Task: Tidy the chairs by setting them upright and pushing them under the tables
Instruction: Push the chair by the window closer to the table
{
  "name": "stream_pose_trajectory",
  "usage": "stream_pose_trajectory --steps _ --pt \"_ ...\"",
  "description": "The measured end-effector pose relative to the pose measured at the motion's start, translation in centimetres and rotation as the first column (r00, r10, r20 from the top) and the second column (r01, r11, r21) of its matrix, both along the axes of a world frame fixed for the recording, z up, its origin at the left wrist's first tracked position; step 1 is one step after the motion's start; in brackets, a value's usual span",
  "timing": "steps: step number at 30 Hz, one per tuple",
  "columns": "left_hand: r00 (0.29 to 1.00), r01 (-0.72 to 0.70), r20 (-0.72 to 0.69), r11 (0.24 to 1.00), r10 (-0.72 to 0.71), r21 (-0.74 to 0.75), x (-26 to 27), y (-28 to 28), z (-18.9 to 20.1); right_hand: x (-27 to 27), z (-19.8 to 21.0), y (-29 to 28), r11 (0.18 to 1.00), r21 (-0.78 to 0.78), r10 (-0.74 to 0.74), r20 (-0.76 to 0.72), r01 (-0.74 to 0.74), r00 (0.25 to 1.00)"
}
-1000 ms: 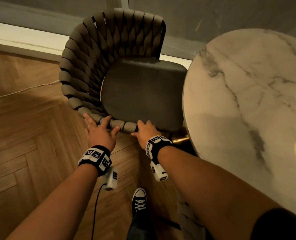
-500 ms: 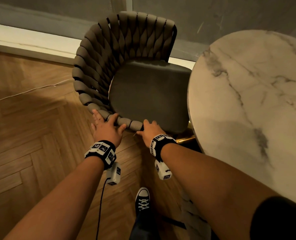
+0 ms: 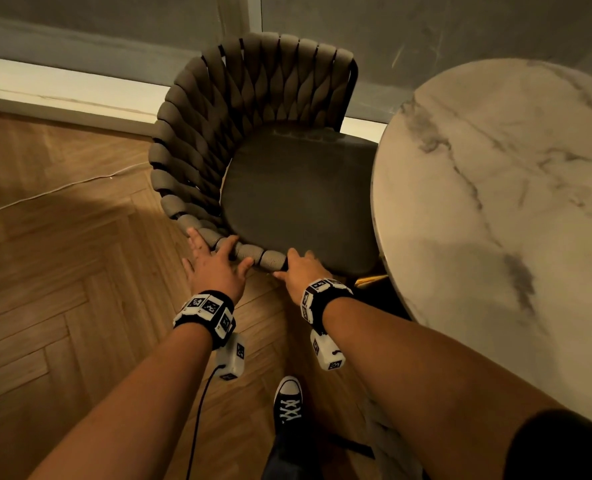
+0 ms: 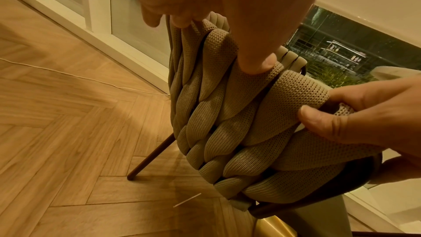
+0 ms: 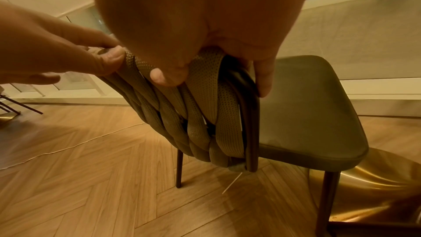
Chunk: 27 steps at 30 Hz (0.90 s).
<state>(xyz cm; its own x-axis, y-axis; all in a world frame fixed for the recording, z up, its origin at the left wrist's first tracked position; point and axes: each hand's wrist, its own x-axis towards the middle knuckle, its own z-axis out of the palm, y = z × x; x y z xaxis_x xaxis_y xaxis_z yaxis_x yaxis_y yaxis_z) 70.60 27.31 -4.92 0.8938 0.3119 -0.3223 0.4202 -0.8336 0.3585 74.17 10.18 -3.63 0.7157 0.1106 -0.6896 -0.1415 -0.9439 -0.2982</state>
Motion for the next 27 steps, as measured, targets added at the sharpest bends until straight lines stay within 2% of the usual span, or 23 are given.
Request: stream_pose_trajectory --steps 19,27 --pt "0.999 0.040 -0.001 0.998 -0.040 0.045 -2.5 -1.7 -0.8 -2.4 -0.1 -2.3 0.999 -0.005 0.051 0.015 -0.050 0.999" --pt "0.998 0.048 -0.048 0.998 -0.045 0.046 -2.6 -1.8 0.0 -3.5 -0.8 -2.9 0.989 0.118 -0.092 0.026 0.088 0.995"
